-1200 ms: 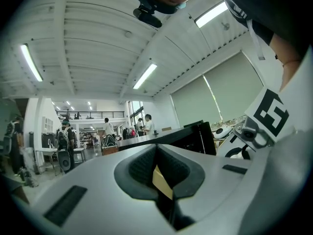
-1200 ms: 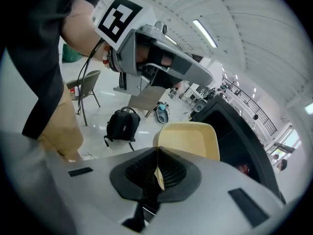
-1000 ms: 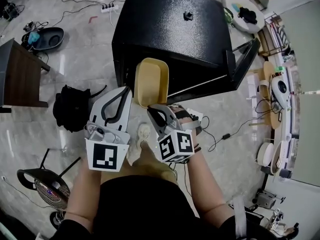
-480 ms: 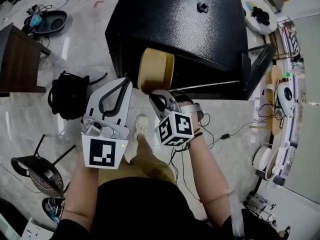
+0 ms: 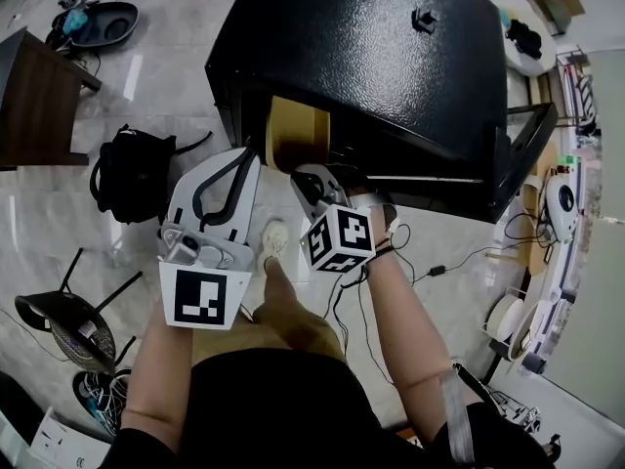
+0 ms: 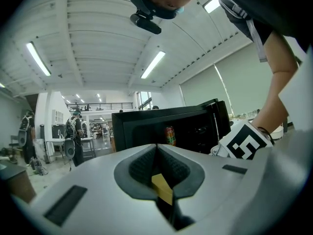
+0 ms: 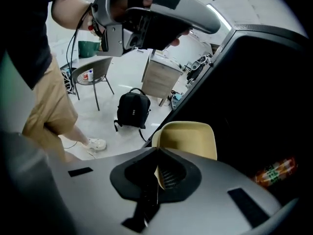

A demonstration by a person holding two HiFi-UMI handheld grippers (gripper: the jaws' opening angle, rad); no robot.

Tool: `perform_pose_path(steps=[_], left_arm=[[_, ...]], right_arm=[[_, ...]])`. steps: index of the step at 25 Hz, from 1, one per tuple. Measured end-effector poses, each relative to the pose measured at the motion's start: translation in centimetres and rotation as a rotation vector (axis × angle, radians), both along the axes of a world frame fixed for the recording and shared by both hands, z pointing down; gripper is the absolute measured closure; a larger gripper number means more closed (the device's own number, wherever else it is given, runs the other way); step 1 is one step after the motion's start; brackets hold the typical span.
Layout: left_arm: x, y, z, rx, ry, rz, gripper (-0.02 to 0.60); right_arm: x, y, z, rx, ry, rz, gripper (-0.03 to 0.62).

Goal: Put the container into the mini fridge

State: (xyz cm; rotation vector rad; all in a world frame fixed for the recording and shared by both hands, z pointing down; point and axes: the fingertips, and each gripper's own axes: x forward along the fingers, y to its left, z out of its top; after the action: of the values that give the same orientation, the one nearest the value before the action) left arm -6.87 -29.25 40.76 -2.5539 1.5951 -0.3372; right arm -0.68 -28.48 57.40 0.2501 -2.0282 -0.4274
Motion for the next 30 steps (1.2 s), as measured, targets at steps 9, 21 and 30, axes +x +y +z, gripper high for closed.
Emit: perform_pose_path(steps=[9, 21, 30], left_arm=[[-0.5, -1.4, 1.2, -0.012, -0.003, -0.024, 0.558], [-2.4, -1.8, 1.9, -0.032, 0.006, -0.084, 0.558], [-3.7, -1.8, 2.9, -0.048, 0.000, -0.125, 0.558]], right_arm=[[-0.6, -5.2, 2.7, 0.013, 0.034, 0.024, 0.554], [-2.9, -9.3, 5.5, 0.027, 0.056, 0.061, 0.554], [-3.8, -11.4, 8.0, 0.027, 0.075, 0.102, 0.554]])
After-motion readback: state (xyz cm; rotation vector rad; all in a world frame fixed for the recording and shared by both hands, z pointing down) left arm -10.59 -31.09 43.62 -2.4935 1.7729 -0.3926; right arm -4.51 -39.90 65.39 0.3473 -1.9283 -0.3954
